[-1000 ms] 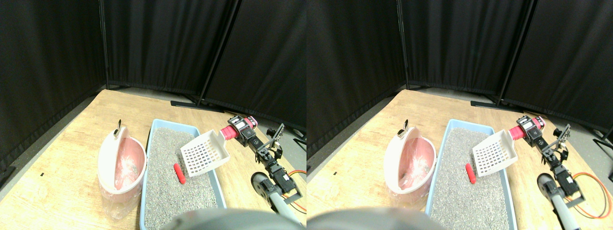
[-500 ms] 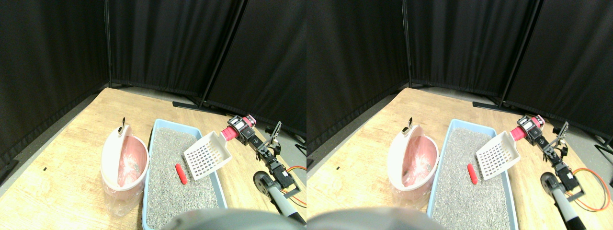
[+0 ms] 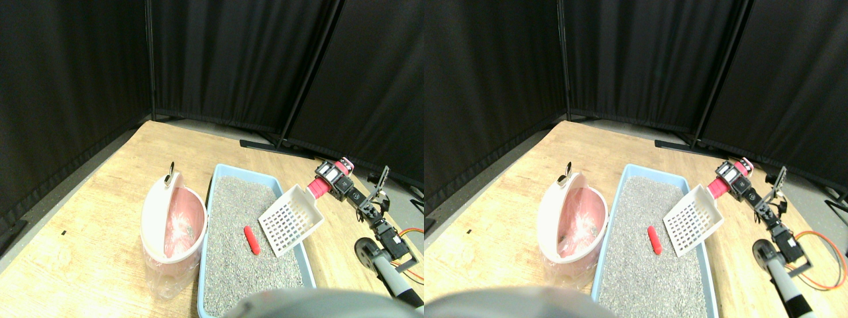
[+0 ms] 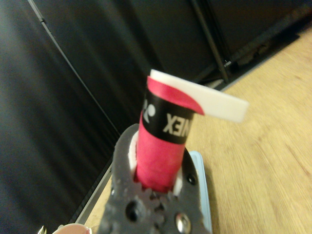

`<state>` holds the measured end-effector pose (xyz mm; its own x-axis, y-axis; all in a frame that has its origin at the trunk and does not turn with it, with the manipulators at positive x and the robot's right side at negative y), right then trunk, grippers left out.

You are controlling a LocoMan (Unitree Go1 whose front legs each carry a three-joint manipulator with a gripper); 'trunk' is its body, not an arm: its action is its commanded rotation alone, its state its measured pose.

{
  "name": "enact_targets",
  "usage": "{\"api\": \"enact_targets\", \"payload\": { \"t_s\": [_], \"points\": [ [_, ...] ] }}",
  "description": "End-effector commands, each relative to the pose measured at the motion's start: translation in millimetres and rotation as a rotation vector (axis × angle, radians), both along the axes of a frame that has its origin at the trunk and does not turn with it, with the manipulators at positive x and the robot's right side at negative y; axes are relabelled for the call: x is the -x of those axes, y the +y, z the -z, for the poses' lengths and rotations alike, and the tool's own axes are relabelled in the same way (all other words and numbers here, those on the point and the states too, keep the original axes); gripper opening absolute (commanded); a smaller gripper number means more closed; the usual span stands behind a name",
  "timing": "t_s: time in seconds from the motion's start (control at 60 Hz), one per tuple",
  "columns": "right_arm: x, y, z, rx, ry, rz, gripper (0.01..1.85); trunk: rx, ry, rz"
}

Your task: Scoop (unimanual)

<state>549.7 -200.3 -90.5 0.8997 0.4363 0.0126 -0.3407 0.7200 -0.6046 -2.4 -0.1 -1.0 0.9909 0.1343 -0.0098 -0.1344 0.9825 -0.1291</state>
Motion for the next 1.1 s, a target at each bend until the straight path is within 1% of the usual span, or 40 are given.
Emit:
{"api": "enact_targets", "payload": {
  "t_s": [0.017,0.05,0.15,0.2,0.267,0.433,0.483,0.517,0.633,0.65,0.667,0.683,0.75,0.767,0.783,0.817,0.85,0.883,0.917,0.967,1.0,1.033,1.05,1.1],
  "points": [
    [0.6,7.7,-2.8,-0.017,-0.047,-0.034,0.05,0.003,0.017,-0.018],
    [-0.1,7.9,2.4,-0.015,-0.047,-0.045,0.05,0.003,0.019,-0.018],
    [0.8,8.0,6.2,-0.004,-0.044,-0.041,0.05,0.002,0.019,-0.020],
    [1.8,8.6,10.0,0.016,-0.056,-0.050,0.05,0.002,0.019,-0.020],
    [1.4,8.4,11.9,0.019,-0.055,-0.051,0.05,0.001,0.020,-0.019],
    [-2.0,7.0,15.9,0.034,-0.043,-0.023,0.05,-0.002,0.021,-0.018],
    [-1.1,7.7,16.0,0.036,-0.039,-0.026,0.05,-0.004,0.021,-0.017],
    [-0.3,8.9,16.8,0.039,-0.038,-0.037,0.05,-0.004,0.024,-0.018],
    [5.4,17.1,17.6,0.045,-0.013,-0.032,0.05,0.000,0.029,-0.018],
    [8.1,21.7,20.3,0.039,0.008,-0.054,0.05,0.000,0.029,-0.018],
    [8.1,21.7,20.3,0.039,0.008,-0.054,0.05,0.000,0.029,-0.018],
    [9.8,24.9,22.0,0.044,0.021,-0.058,0.05,0.000,0.035,-0.017],
    [12.3,30.5,25.9,0.047,0.034,-0.061,0.05,0.002,0.036,-0.014],
    [15.1,38.3,33.8,0.037,0.052,-0.066,0.05,0.002,0.036,-0.014],
    [15.1,38.3,33.8,0.037,0.052,-0.066,0.05,0.002,0.036,-0.014],
    [19.0,48.1,47.7,-0.003,0.100,-0.093,0.05,0.006,0.040,-0.015],
    [19.0,48.1,47.7,-0.003,0.100,-0.093,0.05,0.006,0.040,-0.015],
    [21.0,57.0,67.5,-0.034,0.113,-0.126,0.05,0.007,0.042,-0.018],
    [27.1,64.8,80.5,-0.032,0.153,-0.128,0.05,0.006,0.044,-0.019],
    [28.9,67.2,84.9,-0.037,0.157,-0.135,0.05,0.006,0.047,-0.018],
    [31.3,70.9,90.4,-0.070,0.174,-0.140,0.05,0.007,0.048,-0.019],
    [31.3,70.9,90.4,-0.070,0.174,-0.140,0.05,0.006,0.049,-0.019],
    [30.6,73.2,93.0,-0.099,0.170,-0.158,0.05,0.006,0.052,-0.017],
    [29.7,75.7,90.6,-0.108,0.171,-0.143,0.05,0.006,0.052,-0.015]
  ]
}}
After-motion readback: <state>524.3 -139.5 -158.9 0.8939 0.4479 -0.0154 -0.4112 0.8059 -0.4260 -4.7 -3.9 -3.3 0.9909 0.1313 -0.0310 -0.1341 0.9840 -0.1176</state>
